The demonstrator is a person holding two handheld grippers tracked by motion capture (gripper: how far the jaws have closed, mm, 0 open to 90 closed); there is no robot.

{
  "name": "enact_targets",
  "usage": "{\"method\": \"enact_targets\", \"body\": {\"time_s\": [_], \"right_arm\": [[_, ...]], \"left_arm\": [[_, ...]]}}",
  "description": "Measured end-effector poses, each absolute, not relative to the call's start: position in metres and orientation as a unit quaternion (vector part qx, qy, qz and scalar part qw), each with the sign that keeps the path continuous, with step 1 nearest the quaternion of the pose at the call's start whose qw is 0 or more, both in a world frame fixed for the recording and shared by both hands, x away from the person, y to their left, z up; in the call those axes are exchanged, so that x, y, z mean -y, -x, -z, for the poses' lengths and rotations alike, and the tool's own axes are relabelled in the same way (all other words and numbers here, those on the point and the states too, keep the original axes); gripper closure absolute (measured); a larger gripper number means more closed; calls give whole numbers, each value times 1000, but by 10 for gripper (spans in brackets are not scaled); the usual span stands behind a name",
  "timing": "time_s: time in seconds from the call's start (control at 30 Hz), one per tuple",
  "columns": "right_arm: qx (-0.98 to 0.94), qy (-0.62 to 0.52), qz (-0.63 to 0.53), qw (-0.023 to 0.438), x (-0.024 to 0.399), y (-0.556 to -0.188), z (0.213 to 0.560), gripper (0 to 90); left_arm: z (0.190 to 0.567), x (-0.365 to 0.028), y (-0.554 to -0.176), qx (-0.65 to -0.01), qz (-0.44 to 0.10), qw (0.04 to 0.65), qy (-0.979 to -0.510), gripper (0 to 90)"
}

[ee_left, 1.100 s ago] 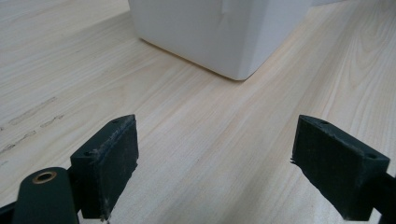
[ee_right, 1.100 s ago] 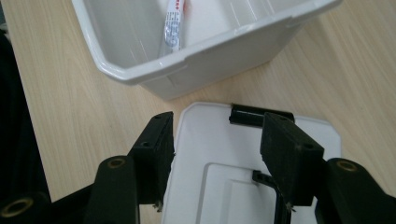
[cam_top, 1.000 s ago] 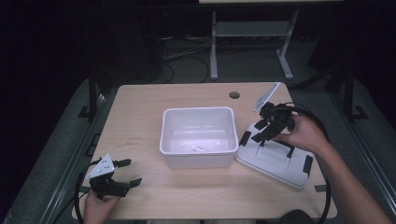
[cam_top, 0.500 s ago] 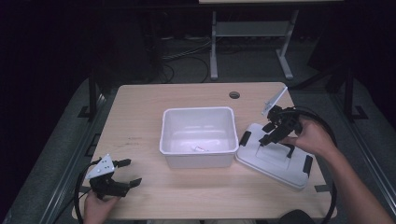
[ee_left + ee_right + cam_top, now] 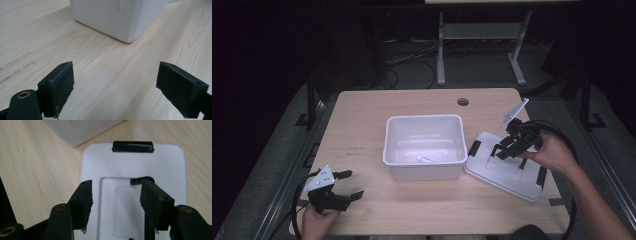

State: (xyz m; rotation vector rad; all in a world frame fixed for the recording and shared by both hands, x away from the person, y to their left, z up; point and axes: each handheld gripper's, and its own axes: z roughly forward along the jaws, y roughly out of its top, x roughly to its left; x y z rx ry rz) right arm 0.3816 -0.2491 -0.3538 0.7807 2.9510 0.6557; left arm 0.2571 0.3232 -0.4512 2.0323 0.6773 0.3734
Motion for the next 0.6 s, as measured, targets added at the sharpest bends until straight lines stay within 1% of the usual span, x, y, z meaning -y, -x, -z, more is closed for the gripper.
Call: {"method": "enact_targets", "body": {"time_s": [0.6], "right_arm": [[-934, -291, -207, 11, 281, -386, 376, 435]], "left_arm": [[451, -322, -257, -276, -151, 464, -828, 138]]}}
